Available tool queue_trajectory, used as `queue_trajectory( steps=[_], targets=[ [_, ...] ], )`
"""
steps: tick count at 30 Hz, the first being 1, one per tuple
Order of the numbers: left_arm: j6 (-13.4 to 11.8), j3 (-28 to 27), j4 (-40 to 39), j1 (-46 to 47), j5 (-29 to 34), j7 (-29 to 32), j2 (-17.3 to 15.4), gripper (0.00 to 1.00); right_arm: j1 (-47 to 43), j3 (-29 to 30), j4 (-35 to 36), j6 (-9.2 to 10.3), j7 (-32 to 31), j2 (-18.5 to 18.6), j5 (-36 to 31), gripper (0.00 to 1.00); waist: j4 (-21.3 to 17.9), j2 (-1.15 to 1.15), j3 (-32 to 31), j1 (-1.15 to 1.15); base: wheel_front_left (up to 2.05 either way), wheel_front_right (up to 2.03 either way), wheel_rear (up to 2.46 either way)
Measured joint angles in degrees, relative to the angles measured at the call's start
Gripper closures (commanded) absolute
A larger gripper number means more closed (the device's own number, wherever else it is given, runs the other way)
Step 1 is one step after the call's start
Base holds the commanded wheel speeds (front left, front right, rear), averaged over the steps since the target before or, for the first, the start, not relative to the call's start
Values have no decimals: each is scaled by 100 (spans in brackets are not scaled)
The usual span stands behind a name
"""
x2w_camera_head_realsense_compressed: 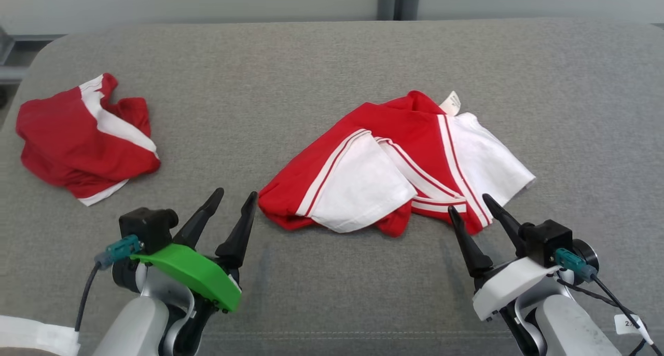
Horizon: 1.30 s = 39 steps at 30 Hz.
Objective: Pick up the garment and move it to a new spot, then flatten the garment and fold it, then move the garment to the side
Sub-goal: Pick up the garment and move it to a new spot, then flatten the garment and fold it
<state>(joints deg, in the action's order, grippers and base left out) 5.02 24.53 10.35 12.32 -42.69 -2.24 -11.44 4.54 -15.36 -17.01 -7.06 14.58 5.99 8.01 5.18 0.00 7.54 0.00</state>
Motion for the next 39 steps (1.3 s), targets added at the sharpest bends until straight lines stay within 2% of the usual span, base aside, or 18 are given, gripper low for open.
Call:
queue_trajectory(
  steps=[8,13,20,25,39],
  targets=[
    [-337,188,56,-169,931,-1047,25,0,367,-20,-650,0,-64,-31,631,0,579,0,86,0,0,0,0],
    [-464,271,252,-443,1039,-1174,29,0,605,-213,-753,-1,-136,-24,1013,0,964,0,102,0,0,0,0],
    [-591,77,304,-625,1024,-1180,121,0,738,-410,-1198,0,-450,86,1336,0,1441,0,68,0,0,0,0],
    [-642,-65,296,-744,1024,-1198,118,0,893,-545,-1287,0,-488,140,1417,0,1514,0,13,0,0,0,0],
    [-645,-250,157,-875,1018,-1202,181,0,1092,-802,-1604,0,-775,382,1664,0,1341,0,56,0,0,0,0]
  ],
)
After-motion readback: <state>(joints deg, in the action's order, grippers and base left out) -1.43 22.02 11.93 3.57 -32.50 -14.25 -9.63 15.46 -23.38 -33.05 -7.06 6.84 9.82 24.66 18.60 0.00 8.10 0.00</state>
